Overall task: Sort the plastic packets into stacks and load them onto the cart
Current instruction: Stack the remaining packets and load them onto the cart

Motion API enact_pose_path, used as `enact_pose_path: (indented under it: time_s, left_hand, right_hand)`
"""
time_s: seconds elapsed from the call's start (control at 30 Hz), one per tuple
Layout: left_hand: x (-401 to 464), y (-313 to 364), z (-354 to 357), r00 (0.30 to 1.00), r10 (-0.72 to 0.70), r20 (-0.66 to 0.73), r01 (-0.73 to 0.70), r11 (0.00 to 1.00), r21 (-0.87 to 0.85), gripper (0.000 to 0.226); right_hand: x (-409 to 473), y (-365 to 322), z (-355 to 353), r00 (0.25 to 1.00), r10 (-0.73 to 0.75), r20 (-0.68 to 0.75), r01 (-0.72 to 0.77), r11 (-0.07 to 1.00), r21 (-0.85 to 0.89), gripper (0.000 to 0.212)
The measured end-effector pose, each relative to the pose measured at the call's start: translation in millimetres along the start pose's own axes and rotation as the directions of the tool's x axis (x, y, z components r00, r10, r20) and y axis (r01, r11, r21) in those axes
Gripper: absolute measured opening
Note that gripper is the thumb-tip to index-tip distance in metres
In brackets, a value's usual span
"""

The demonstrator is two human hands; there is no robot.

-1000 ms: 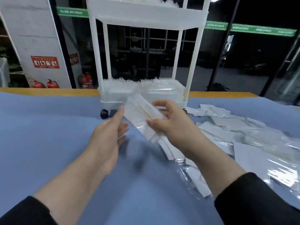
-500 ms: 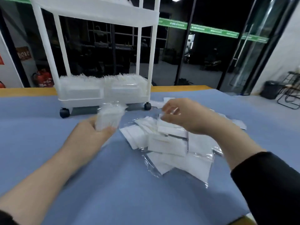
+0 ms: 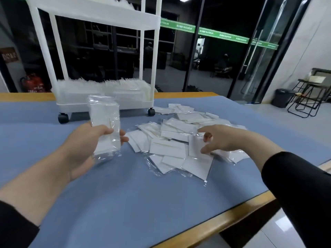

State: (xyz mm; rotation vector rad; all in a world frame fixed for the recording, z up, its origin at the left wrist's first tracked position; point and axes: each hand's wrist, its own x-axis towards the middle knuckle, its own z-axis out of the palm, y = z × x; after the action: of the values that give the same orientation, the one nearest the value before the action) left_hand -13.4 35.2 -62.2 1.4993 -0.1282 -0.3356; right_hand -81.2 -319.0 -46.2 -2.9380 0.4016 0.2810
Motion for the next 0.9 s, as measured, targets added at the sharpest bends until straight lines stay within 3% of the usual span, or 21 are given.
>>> enact_pose_path:
  time_s: [0.13,0.27,0.4,0.47,0.57,0.7,0.77,0.9]
  left_hand:
    - [-5.2,0.9,4.3,0.998,-0.056,0.004,0.056,0.994,-0.096,0.027]
    - [-7.8,-0.1,10.1,0.994,-0.108,0.037,0.112,0.982,-0.15,0.031]
    - [-9.2,-1.6,14.5,0.991,-0.119,0.054,0.126,0.978,-0.164,0.033]
    - [-8.1,-3.0,14.2,0.993,-0.101,0.067,0.11,0.982,-0.152,0.036]
    - [-5.9,-4.3,13.4,0.993,-0.069,0.097,0.078,0.993,-0.088,0.048]
    - [-6.8,-4.7,15.4,0.993,-0.049,0.103,0.055,0.997,-0.062,0.059]
    - [-8.5,-3.4,16.1,0.992,-0.037,0.122,0.049,0.994,-0.094,0.058]
    - [-10.3,-1.5,15.3,0.984,0.013,0.176,0.008,0.993,-0.117,0.045]
  right_hand:
    - [4.5,0.6,-4.3,0.997,0.067,0.033,-0.065,0.997,-0.052,0.095]
    - [9.1,-4.6,-4.4,0.999,0.037,0.005,-0.037,0.998,0.045,0.09]
    - [12.6,-9.3,2.9,0.981,0.024,-0.192,0.001,0.992,0.129,0.052]
    - [9.2,-15.3,1.3,0.946,0.016,-0.323,0.073,0.963,0.26,0.037]
    - [-3.5,-39.5,-12.7,0.886,0.025,-0.463,0.271,0.782,0.562,0.033]
    - [-17.3,-90.0,-25.8,0.86,-0.114,-0.498,0.462,0.591,0.661,0.028]
    - [-19.1,-116.6,-23.0,0.86,-0.162,-0.484,0.497,0.479,0.723,0.029]
    - [-10.3,-162.4,-6.1,0.87,-0.17,-0.463,0.492,0.371,0.787,0.04]
